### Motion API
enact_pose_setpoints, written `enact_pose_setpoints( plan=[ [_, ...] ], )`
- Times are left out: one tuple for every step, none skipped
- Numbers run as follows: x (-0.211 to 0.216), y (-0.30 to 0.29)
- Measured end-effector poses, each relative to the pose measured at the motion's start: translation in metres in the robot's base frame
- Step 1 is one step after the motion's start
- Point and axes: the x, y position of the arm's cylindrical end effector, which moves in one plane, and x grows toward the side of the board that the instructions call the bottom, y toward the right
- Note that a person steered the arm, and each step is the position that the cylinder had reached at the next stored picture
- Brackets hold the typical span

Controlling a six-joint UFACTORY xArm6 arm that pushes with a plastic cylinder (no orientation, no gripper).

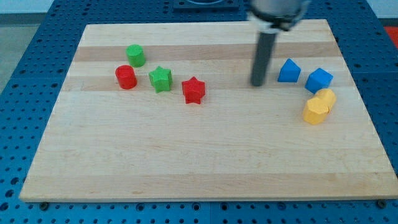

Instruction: Push red star slightly right

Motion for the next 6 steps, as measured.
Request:
enact_pose_setpoints(
  plan=[
    [0.052,-0.054],
    [0.132,-0.07],
    [0.104,-0.187],
    [0.044,-0.187],
    [0.046,-0.08],
    [0.046,0.026]
  ],
)
